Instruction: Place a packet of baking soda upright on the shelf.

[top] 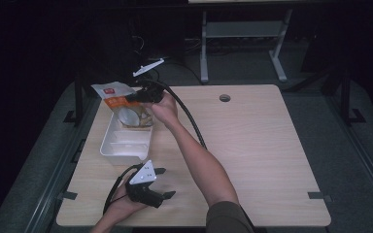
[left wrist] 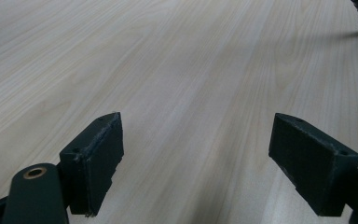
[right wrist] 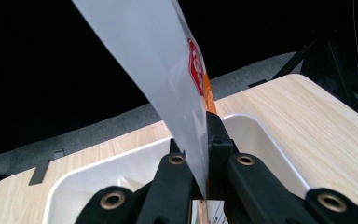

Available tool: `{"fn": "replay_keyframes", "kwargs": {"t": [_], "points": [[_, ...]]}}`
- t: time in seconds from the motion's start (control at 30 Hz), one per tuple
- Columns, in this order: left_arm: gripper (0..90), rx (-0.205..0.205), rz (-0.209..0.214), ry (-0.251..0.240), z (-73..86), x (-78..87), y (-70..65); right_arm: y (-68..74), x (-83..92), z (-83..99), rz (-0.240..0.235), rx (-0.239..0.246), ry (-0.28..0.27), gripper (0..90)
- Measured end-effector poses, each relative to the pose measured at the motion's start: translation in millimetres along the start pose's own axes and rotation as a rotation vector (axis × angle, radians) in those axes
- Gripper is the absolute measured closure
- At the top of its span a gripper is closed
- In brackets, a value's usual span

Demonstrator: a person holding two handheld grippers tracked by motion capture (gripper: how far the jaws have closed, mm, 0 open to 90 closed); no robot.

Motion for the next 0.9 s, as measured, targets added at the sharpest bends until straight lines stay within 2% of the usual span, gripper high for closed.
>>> {"fn": "replay_keyframes", "kwargs": {"t": [0.43, 0.63, 0.77, 0.83, 0.9], "points": [[17.6, -0.002, -0.001, 0.001, -0.1, 0.6, 0.2, -1.6, -22.2, 14.7, -0.025, -0.05, -0.03, 89.6], [17.6, -0.005, 0.0, 0.004, 0.0, -0.1, -0.4, -7.0, -23.3, 22.7, -0.018, -0.077, -0.038, 89.4], [17.6, -0.004, -0.001, 0.005, 0.0, -0.2, -0.4, -6.9, -23.4, 25.8, -0.009, -0.069, -0.027, 88.3], [17.6, -0.004, -0.001, 0.006, 0.0, -0.3, -0.6, -6.5, -23.4, 26.1, 0.006, -0.056, -0.022, 83.0], [17.6, -0.006, 0.0, 0.006, -0.1, -0.4, -0.8, -6.7, -22.6, 27.4, 0.007, -0.06, -0.009, 82.4]]}}
Point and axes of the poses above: each handheld gripper's, and its own axes: x roughly backward along the jaws, z roughly out of its underside, y roughly to its left, the point moved 8 cm from there along -x, roughly forward along the jaws, and after that the axes turned 4 degrees about z, right-handed, at the moved point
